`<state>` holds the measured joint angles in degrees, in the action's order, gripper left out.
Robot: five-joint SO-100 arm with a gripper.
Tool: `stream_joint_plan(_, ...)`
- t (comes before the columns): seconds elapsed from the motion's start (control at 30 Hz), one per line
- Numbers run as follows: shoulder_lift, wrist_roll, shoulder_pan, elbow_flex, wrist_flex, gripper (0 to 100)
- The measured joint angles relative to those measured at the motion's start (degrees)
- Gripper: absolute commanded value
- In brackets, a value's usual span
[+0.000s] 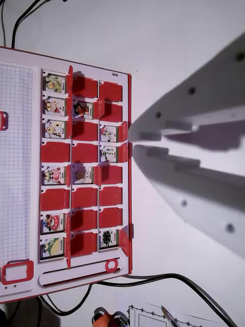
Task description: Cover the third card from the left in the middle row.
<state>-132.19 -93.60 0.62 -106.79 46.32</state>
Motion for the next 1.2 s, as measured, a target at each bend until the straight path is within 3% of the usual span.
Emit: stream_joint_plan(1.2, 0.0, -0.4, 0.0, 0.0, 1.1, 0)
